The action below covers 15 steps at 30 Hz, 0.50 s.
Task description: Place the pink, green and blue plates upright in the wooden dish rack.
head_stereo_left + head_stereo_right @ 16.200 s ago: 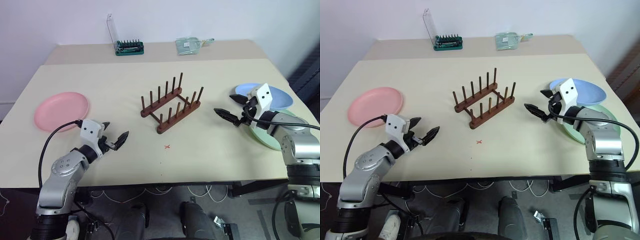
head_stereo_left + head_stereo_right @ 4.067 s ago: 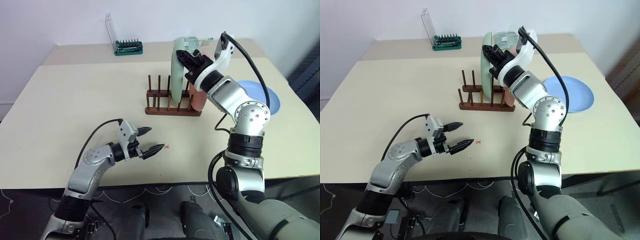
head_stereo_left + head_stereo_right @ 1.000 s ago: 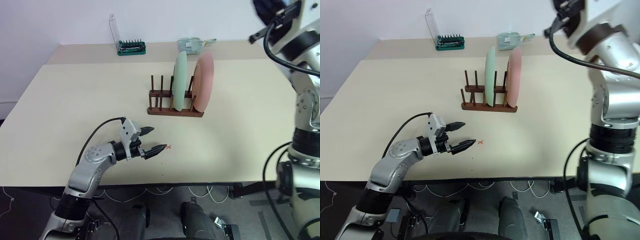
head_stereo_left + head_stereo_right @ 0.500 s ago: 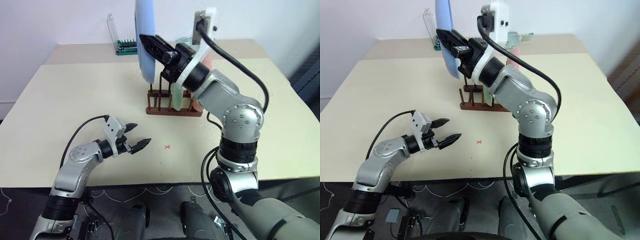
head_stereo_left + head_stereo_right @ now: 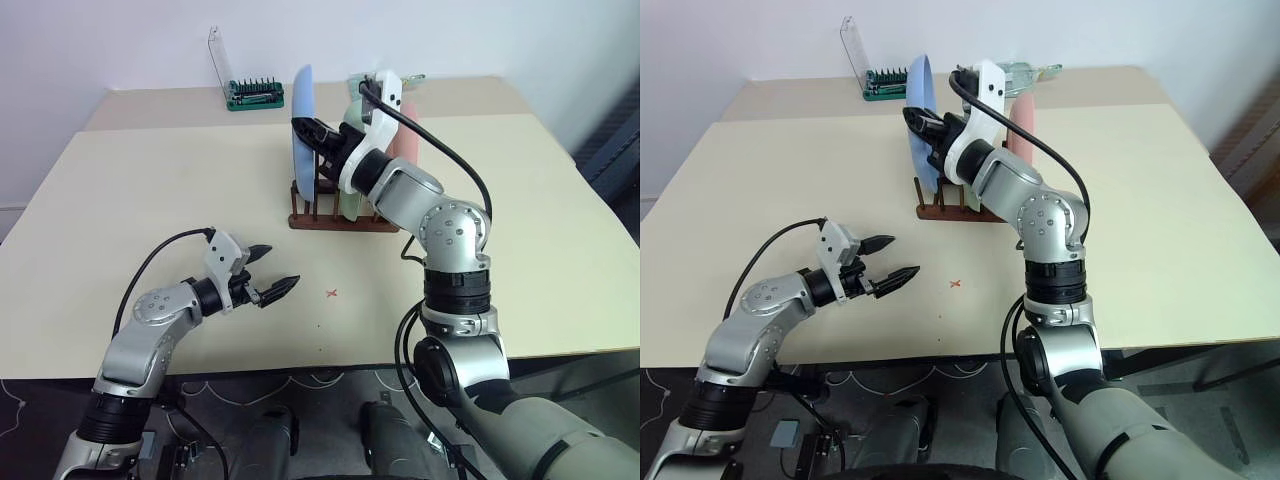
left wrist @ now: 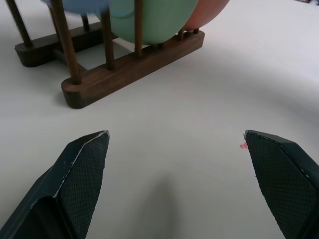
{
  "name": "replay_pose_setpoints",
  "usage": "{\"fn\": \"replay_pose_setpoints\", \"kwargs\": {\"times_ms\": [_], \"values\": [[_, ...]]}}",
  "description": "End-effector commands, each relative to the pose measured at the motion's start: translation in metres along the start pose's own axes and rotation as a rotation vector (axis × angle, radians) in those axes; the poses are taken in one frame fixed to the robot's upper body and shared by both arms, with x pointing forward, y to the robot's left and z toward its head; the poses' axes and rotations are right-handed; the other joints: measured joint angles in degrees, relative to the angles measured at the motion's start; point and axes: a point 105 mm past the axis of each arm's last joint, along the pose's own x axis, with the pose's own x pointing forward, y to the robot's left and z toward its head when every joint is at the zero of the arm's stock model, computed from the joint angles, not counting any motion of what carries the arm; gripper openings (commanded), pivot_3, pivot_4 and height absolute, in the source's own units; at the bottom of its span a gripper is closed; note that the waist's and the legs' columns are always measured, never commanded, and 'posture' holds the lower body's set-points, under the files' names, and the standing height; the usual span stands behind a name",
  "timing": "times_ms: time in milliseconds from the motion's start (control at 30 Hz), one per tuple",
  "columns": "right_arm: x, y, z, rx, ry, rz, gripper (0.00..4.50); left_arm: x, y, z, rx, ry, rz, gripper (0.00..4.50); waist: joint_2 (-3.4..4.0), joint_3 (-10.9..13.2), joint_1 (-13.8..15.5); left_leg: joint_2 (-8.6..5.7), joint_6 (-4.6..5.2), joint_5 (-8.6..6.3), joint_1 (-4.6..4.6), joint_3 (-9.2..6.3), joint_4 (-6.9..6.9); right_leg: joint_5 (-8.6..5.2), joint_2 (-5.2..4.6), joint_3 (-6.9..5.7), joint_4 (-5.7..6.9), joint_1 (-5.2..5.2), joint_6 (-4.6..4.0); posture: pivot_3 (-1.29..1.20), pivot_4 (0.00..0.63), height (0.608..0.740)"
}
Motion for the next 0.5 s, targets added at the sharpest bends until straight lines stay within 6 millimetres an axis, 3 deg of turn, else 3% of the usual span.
{"fn": "replay_pose_setpoints", "kwargs": {"times_ms": [33, 267, 367, 500], "values": [[0.0038, 0.0113, 0.0156, -0.024, -0.052, 0.025, 0.03, -0.0072, 0.0144, 0.012, 0.047, -0.035, 0.08, 4.5, 0.0, 0.0, 0.0, 0.0, 0.0, 0.0, 0.0, 0.0, 0.0, 0.0, 0.0, 0.0, 0.0, 0.0, 0.0, 0.0, 0.15, 0.74], [0.005, 0.0113, 0.0125, -0.018, -0.038, 0.03, 0.03, -0.0089, 0.0162, 0.012, 0.048, -0.034, 0.089, 4.5, 0.0, 0.0, 0.02, 0.0, 0.0, 0.0, -0.01, 0.01, 0.0, 0.0, 0.0, 0.0, -0.01, 0.0, 0.0, 0.0, 0.15, 0.74], [0.0054, 0.0121, 0.0125, -0.024, -0.036, 0.033, 1.07, -0.009, 0.0155, 0.0119, 0.047, -0.035, 0.087, 4.5, 0.0, 0.0, 0.01, 0.0, 0.0, 0.0, -0.01, 0.01, 0.0, 0.0, 0.0, 0.0, 0.0, 0.0, 0.0, 0.0, 0.15, 0.74], [0.0054, 0.0117, 0.0147, -0.04, -0.043, 0.024, 3.03, -0.0089, 0.015, 0.0118, 0.046, -0.034, 0.084, 4.5, 0.0, 0.0, -0.1, 0.0, 0.0, 0.0, -0.01, 0.0, 0.0, 0.0, 0.0, 0.0, 0.0, -0.02, 0.0, 0.0, 0.15, 0.74]]}}
